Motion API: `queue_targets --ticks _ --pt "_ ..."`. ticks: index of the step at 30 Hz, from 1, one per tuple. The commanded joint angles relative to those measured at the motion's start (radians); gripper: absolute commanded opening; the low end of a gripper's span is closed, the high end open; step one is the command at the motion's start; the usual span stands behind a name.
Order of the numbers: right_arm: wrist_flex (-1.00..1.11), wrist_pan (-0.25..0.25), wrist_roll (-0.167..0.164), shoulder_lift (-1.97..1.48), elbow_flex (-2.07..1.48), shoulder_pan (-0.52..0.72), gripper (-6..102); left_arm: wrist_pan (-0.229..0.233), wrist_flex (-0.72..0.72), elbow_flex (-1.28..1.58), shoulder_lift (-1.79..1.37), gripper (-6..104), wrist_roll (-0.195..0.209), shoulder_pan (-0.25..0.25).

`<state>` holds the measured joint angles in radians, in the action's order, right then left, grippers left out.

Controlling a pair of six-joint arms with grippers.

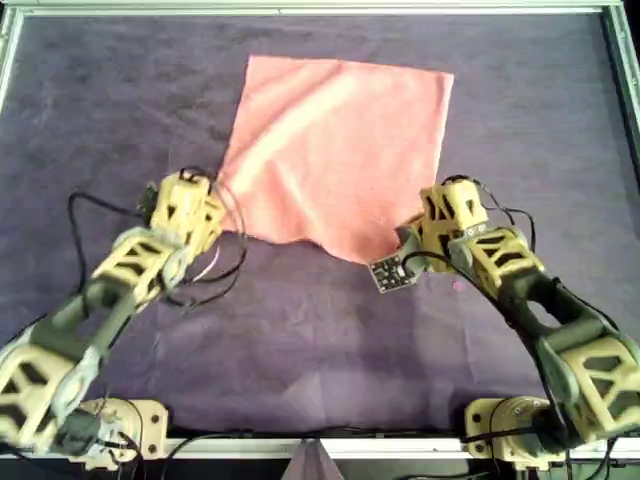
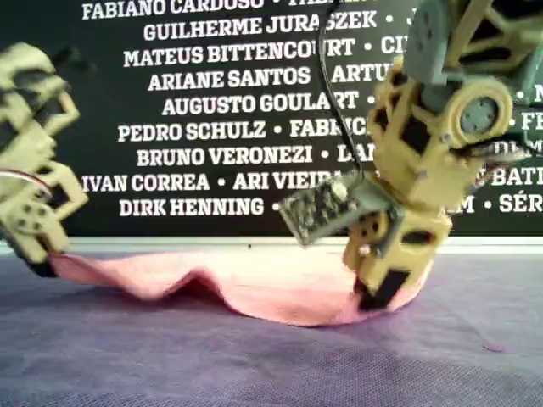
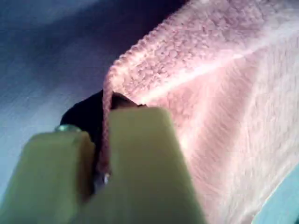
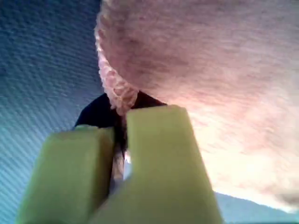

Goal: Fold a cloth

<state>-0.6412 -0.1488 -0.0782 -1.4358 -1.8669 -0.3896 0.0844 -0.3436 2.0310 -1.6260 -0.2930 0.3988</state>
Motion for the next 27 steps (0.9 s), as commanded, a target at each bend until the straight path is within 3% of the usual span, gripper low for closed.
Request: queue_targets --ticks 1,14,27 --pt "-0.018 0.006 0.006 -0.118 -0.014 0.009 1 -0.003 0.002 0.052 -0.153 -1 -0.005 0.031" --pt "-0.018 -0.005 -0.005 -0.123 -0.137 0.175 1 -0.005 0.000 0.342 -0.319 -1 -0.005 0.031" --pt "-0.002 -0.011 0.005 -0.123 -0.107 0.163 1 -0.005 0.005 0.414 -0.451 -1 -0.003 0.031"
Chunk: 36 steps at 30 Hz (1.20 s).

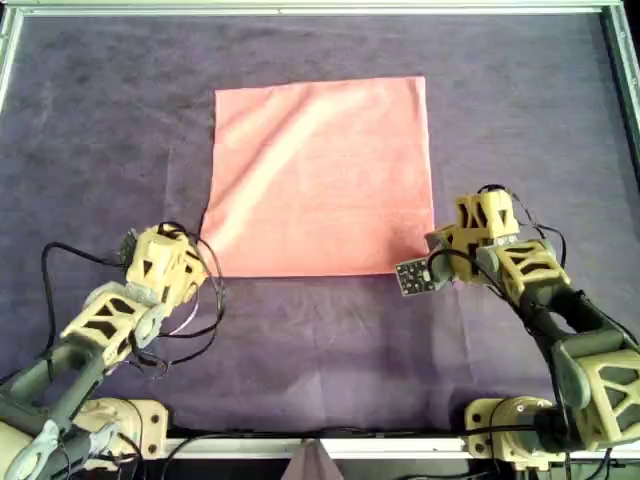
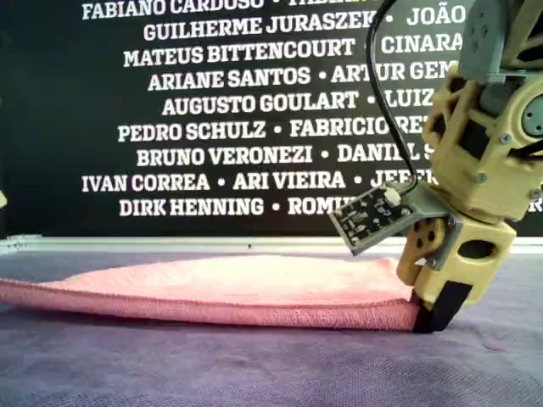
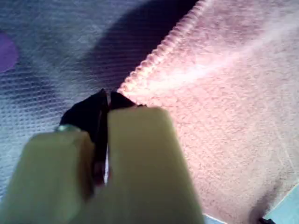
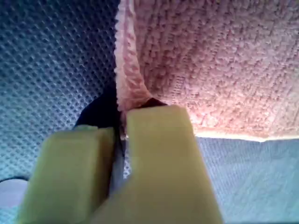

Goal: Fold a cloth

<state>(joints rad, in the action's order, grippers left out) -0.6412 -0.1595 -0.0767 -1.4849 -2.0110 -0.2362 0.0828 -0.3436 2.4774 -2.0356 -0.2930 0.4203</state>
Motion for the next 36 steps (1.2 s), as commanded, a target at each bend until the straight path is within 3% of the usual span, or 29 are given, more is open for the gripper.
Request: queue_targets --ticks 1,14,24,31,36 --pt "0.000 0.000 0.003 -0.074 0.038 0.009 1 -0.003 0.006 -0.034 -0.038 -1 -0.003 0.009" --pt "0.005 0.000 0.005 -0.005 0.333 0.008 1 -0.005 0.020 -0.293 -0.003 -1 -0.003 0.008" --pt "0.005 0.000 0.003 0.291 0.776 0.017 1 -0.005 0.020 -0.841 0.523 -1 -0.003 -0.011" --pt "0.005 0.000 -0.011 0.603 1.223 0.028 1 -0.003 0.020 -1.276 0.841 -1 -0.003 -0.103" --pt "0.005 0.000 -0.012 0.818 1.502 0.028 1 -0.003 0.018 -1.503 1.003 -1 -0.003 -0.121"
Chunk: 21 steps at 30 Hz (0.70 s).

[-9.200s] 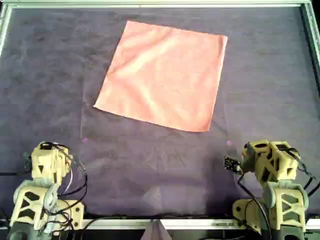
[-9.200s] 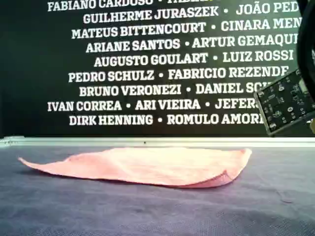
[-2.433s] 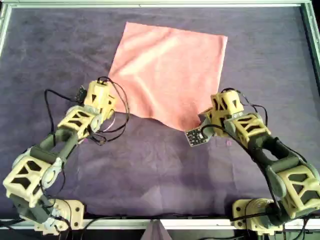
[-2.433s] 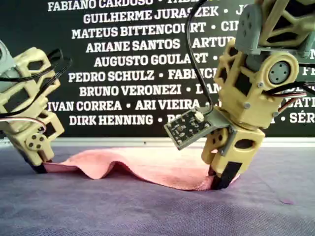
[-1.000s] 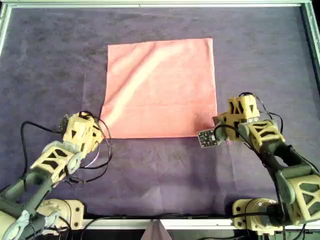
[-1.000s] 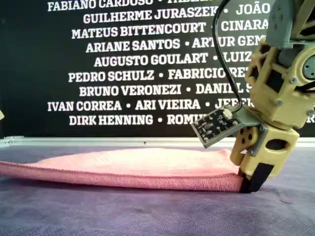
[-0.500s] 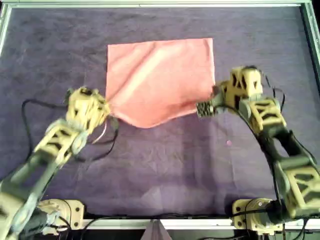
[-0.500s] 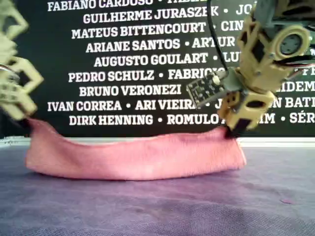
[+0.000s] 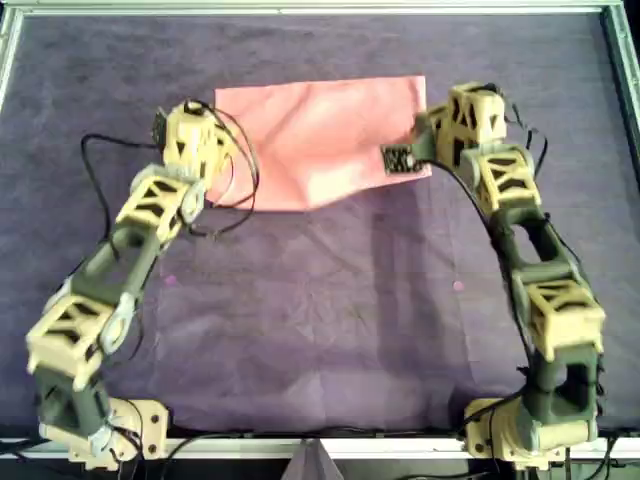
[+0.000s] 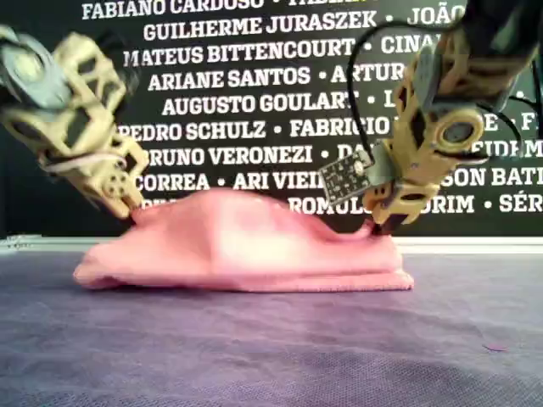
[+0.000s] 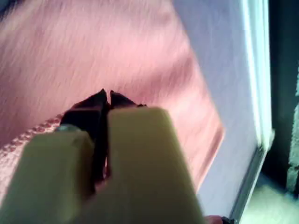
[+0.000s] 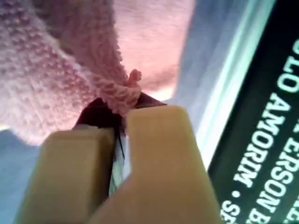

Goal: Fold a cloth

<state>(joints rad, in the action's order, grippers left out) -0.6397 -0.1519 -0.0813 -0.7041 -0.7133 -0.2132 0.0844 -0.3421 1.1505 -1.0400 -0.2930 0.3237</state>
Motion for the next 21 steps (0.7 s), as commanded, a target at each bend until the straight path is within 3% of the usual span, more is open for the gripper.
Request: queue_targets --ticks 1,7,15,21 --pt "0.003 -0.008 -0.008 0.077 0.250 0.005 1 -0.005 0.017 -0.212 0.029 -1 -0.003 -0.026" --pt "0.003 0.006 -0.008 0.255 0.518 0.008 1 -0.005 0.017 -0.383 0.160 -1 -0.005 -0.028" --pt "0.003 0.006 -0.008 0.403 0.795 0.015 1 -0.005 0.017 -0.583 0.308 -1 -0.005 -0.100" --pt "0.031 0.008 -0.008 0.460 0.845 0.015 1 -0.005 0.017 -0.652 0.377 -1 -0.005 -0.109"
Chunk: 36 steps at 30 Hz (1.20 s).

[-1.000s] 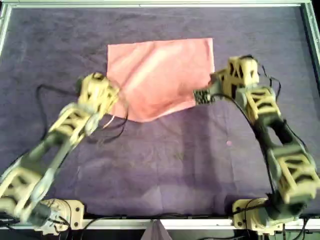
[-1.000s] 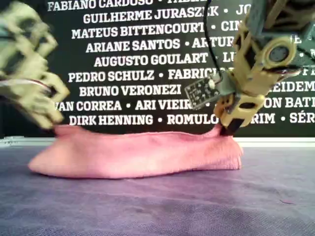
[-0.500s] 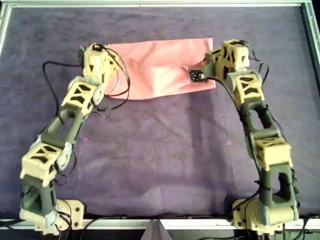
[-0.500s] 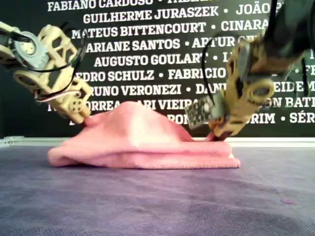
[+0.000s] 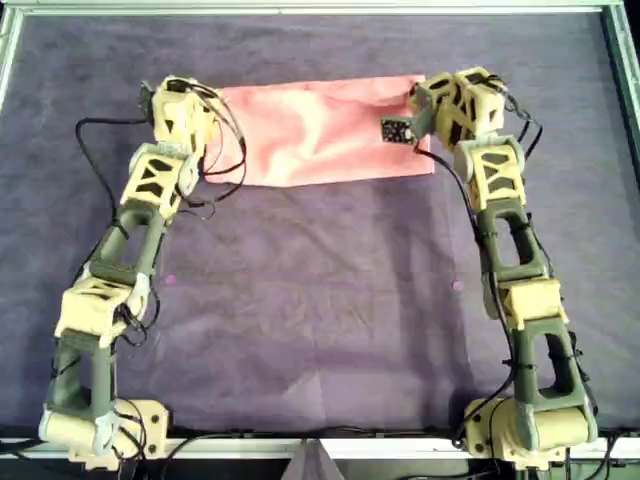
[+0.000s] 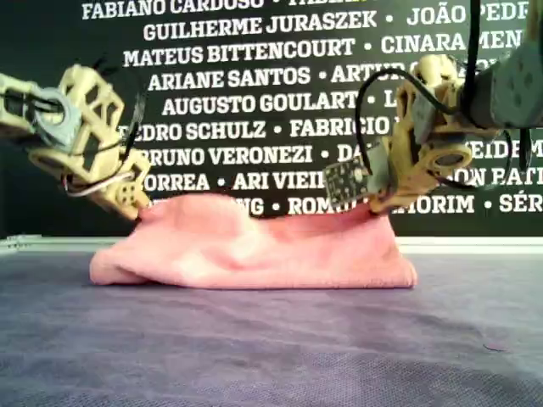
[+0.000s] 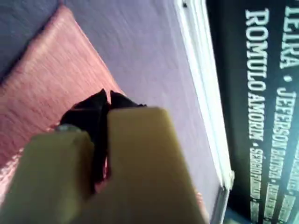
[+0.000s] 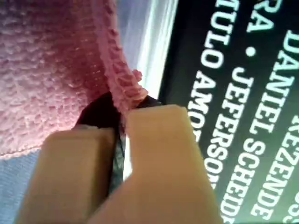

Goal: Fold a cloth

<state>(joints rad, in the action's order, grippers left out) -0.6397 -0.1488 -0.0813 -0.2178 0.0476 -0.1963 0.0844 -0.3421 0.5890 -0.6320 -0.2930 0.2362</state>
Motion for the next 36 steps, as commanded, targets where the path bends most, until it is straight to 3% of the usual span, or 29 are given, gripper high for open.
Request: queue_targets --ticks 1,13,17,20,24,27,36 --pt "0.051 0.006 -0.008 -0.015 0.084 0.000 1 -0.005 0.017 -0.098 -0.023 -1 -0.005 -0.021" --pt "0.253 0.006 -0.008 0.058 0.087 0.002 2 -0.006 0.017 -0.189 0.044 0 -0.003 -0.020" --pt "0.253 0.006 -0.008 0.064 0.074 0.002 4 -0.006 0.017 -0.213 0.080 11 -0.003 -0.020" --pt "0.253 0.006 -0.006 0.094 0.087 0.005 15 -0.002 0.017 -0.213 0.095 30 -0.003 -0.015" --pt "0.253 0.006 -0.008 0.081 0.087 0.008 39 0.011 0.017 -0.213 0.098 50 0.000 -0.018" --pt "0.252 0.006 -0.008 0.072 0.087 0.008 51 0.011 0.017 -0.215 0.097 59 0.006 -0.021" --pt "0.213 0.006 -0.008 0.061 0.087 0.014 54 0.018 -0.006 -0.196 0.077 62 -0.003 -0.021"
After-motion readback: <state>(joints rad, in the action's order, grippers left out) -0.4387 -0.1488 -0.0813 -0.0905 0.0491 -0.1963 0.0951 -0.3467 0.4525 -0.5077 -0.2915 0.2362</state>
